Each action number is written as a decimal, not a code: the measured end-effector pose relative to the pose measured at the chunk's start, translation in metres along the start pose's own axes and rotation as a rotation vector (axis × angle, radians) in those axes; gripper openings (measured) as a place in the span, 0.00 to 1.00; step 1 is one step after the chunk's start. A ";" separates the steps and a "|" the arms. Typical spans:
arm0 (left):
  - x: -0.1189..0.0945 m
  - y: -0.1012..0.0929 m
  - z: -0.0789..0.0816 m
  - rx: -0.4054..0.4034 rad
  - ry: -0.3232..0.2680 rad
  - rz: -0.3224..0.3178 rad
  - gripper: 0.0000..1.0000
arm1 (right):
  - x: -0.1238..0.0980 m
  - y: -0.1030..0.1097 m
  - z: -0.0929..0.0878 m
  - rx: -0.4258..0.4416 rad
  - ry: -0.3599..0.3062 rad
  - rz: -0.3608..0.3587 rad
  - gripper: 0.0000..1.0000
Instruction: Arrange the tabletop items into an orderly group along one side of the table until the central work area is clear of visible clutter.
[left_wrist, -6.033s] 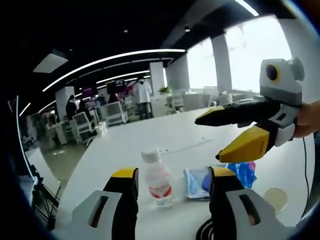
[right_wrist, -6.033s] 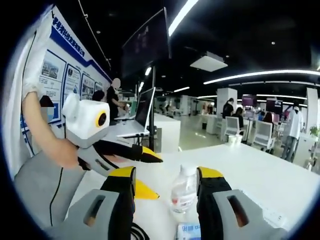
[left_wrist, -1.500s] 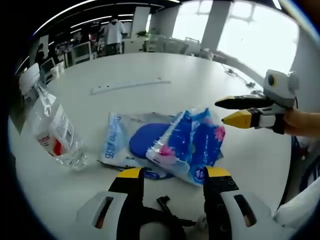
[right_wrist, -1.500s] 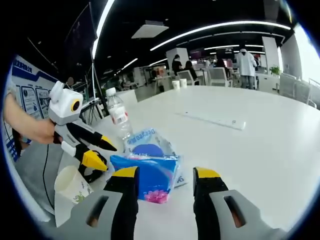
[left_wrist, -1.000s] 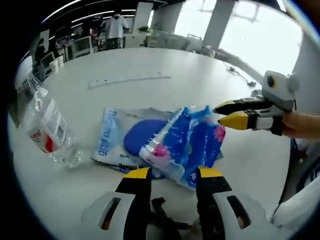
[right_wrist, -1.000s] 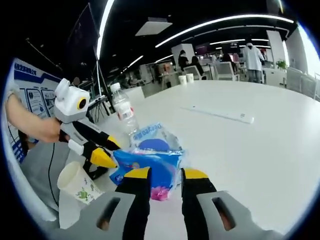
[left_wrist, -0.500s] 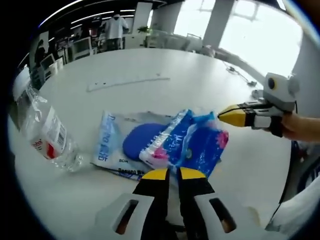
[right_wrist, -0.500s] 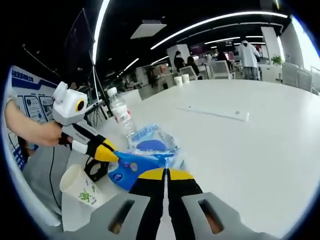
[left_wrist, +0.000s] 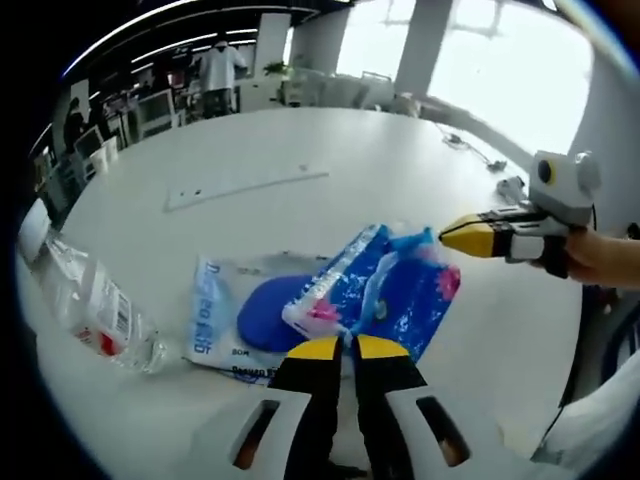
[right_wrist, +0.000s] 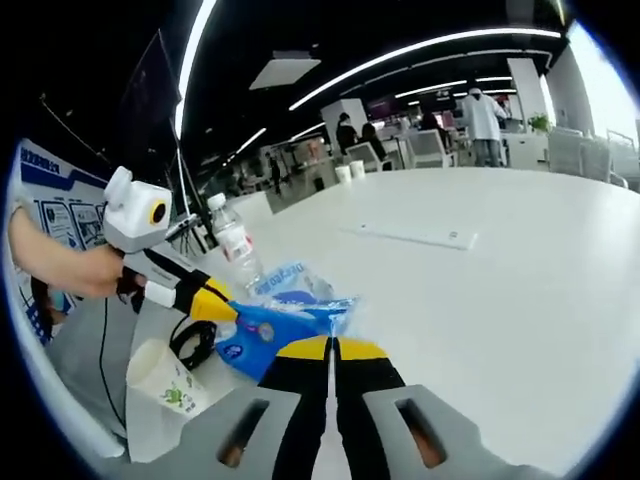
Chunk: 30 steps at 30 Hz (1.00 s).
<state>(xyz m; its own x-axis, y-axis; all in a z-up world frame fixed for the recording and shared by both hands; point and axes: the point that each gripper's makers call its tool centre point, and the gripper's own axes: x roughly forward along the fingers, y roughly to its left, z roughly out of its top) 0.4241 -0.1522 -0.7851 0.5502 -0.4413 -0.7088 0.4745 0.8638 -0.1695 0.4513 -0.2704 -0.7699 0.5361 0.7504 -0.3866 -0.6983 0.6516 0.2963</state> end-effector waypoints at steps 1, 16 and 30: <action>0.000 -0.001 0.001 0.004 0.000 0.000 0.00 | -0.001 -0.001 0.000 0.003 -0.004 -0.003 0.00; 0.019 -0.037 0.024 0.064 -0.005 -0.048 0.00 | -0.043 -0.025 -0.001 0.043 -0.050 -0.088 0.00; 0.036 -0.066 0.037 0.137 0.010 -0.092 0.00 | -0.075 -0.042 -0.007 0.069 -0.077 -0.162 0.00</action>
<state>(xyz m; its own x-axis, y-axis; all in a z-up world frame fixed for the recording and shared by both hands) 0.4377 -0.2342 -0.7741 0.4938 -0.5140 -0.7014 0.6123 0.7783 -0.1392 0.4372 -0.3550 -0.7597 0.6757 0.6393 -0.3670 -0.5671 0.7689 0.2954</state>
